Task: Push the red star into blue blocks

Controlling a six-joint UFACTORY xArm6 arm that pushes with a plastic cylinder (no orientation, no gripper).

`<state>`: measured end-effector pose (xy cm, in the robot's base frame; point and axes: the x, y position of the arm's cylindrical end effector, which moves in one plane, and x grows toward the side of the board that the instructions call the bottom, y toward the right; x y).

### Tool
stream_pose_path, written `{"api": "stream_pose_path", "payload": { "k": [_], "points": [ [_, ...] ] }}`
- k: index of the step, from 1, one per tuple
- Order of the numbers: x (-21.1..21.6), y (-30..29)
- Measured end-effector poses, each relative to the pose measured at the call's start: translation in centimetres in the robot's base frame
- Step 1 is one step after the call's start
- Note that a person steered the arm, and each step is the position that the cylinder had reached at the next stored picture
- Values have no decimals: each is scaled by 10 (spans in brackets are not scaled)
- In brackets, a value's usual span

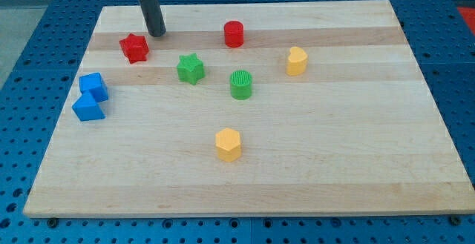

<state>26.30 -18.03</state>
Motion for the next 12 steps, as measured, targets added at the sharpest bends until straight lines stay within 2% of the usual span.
{"api": "stream_pose_path", "payload": {
  "k": [1,4,6,9,10,12],
  "points": [
    [6,-28],
    [122,-6],
    [118,11],
    [86,-2],
    [117,-18],
    [153,-19]
  ]
}}
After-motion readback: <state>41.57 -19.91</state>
